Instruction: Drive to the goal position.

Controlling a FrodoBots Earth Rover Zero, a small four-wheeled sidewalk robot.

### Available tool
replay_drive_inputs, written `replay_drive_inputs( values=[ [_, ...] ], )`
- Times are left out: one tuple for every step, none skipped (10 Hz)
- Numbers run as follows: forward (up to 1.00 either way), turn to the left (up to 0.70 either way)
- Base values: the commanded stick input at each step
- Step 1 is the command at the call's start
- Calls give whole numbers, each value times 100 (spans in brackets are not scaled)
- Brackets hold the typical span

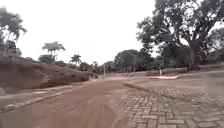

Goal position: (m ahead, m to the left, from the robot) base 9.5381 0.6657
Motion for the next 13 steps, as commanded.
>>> replay_drive_inputs(
  values=[
    [85,0],
    [85,0],
    [85,0],
    [85,0],
    [85,0],
    [85,0],
    [85,0],
    [85,0],
    [85,0],
    [85,0],
    [85,0],
    [85,0],
    [85,0]
  ],
)
